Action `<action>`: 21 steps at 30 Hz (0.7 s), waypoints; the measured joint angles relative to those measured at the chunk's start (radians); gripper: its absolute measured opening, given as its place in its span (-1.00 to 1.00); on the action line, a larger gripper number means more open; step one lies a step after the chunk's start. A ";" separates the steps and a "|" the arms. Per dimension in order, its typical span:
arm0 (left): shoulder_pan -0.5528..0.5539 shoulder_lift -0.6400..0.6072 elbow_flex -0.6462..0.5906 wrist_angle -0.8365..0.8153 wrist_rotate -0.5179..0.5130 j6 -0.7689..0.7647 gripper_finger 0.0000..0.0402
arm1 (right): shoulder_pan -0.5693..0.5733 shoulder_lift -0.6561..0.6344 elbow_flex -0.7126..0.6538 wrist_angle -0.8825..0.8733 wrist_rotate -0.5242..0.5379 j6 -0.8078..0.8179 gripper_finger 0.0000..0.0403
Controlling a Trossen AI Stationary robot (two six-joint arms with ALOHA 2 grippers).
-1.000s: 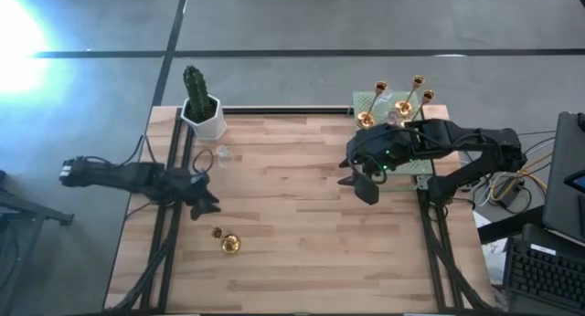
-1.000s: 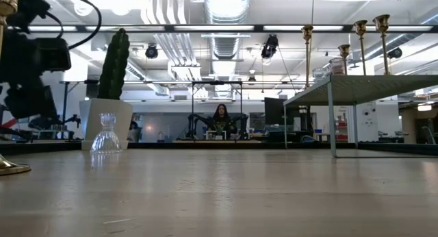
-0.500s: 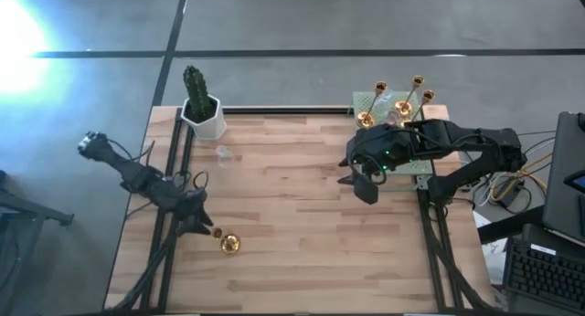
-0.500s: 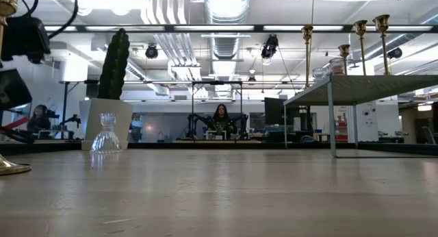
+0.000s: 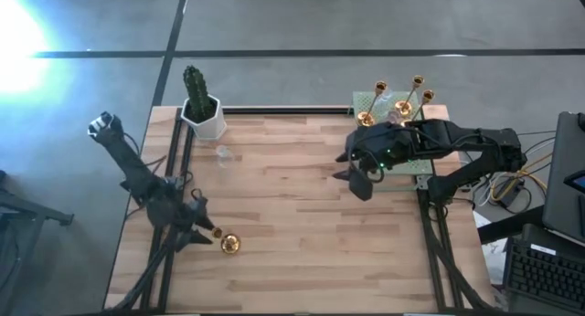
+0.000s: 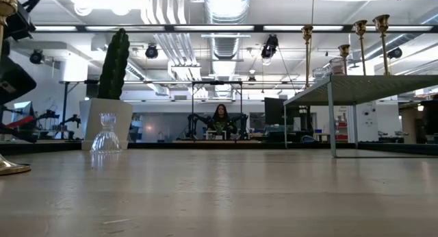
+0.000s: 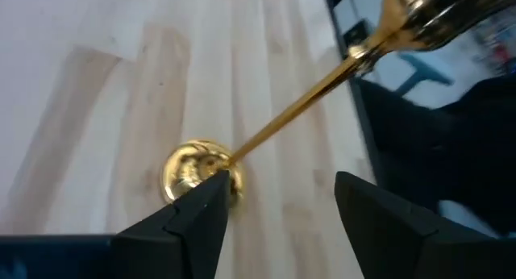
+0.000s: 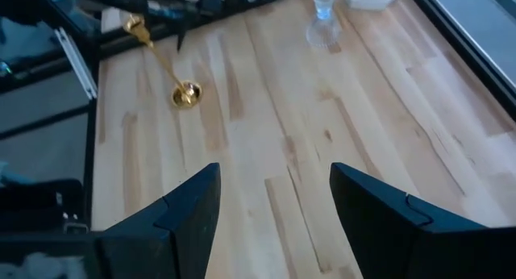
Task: Pick & Place candle stick holders
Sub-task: Put the gold candle holder on the shelf
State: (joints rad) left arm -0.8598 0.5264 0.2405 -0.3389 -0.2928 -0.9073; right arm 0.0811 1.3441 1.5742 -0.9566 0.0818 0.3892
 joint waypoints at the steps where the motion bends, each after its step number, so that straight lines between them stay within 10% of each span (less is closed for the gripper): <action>1: -0.012 0.019 0.000 0.013 -0.027 0.016 0.14 | 0.000 0.000 0.000 0.012 0.000 0.002 0.13; 21: -0.039 0.304 -0.002 0.312 -0.338 0.201 0.14 | 0.000 -0.001 0.000 0.099 0.018 -0.003 0.11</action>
State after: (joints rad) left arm -0.8985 0.8307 0.2390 -0.0265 -0.6309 -0.7061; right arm 0.0811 1.3435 1.5742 -0.8579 0.1001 0.3859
